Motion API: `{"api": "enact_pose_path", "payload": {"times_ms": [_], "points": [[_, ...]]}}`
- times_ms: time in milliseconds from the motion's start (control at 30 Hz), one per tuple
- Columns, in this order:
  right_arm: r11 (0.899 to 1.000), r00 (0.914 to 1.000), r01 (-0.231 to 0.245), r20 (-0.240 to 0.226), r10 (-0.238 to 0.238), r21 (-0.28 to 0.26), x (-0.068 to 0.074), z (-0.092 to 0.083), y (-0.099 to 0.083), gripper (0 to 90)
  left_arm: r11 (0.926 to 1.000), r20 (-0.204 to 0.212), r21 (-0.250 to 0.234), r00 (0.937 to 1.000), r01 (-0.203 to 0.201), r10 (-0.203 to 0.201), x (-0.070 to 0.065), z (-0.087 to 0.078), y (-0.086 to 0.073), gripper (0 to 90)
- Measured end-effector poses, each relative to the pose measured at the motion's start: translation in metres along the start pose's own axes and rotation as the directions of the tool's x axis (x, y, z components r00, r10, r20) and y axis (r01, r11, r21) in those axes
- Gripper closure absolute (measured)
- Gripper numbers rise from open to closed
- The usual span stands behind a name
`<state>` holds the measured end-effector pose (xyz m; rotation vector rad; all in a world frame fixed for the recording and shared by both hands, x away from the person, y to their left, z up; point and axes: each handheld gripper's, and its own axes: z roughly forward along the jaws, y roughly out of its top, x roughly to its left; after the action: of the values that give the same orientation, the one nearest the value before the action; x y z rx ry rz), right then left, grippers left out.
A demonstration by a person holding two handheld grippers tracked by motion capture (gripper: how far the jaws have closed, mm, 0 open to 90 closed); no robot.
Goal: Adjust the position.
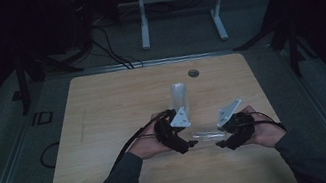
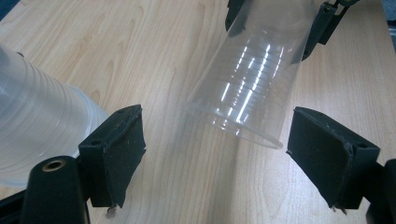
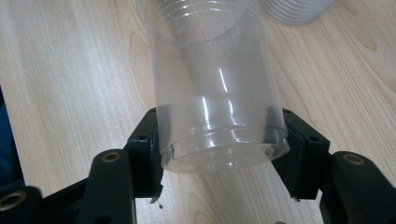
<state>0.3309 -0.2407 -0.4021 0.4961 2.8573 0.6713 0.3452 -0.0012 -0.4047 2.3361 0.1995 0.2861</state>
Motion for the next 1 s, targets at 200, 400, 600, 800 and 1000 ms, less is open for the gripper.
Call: {"api": "enact_pose_path", "payload": {"times_ms": [200, 400, 600, 800, 1000], "points": [[0.999, 0.9996, -0.027, 0.011, 0.027, -0.025, -0.002, -0.002, -0.006, 41.7, 0.9998, -0.010, -0.004, 0.9997, 0.020, -0.020, 0.004, 0.001, -0.002, 18.2], [0.999, 0.9990, -0.039, 0.020, 0.040, -0.036, -0.005, -0.002, -0.009, 41.7, 0.9983, -0.012, -0.033, 0.9988, 0.047, -0.047, 0.004, 0.003, -0.005, 19.1], [0.997, 0.9979, -0.056, 0.029, 0.058, -0.050, -0.006, -0.004, -0.010, 41.7, 0.9969, -0.012, -0.039, 0.9975, 0.069, -0.070, 0.006, 0.004, -0.009, 18.7], [0.993, 0.9957, -0.078, 0.045, 0.082, -0.086, -0.008, -0.005, -0.011, 41.7, 0.9939, -0.008, -0.061, 0.9957, 0.092, -0.093, 0.009, 0.003, -0.009, 16.9], [0.989, 0.9935, -0.097, 0.049, 0.103, -0.115, -0.009, -0.006, -0.015, 41.8, 0.9909, -0.005, -0.072, 0.9935, 0.113, -0.114, 0.010, 0.005, -0.010, 15.2]]}}
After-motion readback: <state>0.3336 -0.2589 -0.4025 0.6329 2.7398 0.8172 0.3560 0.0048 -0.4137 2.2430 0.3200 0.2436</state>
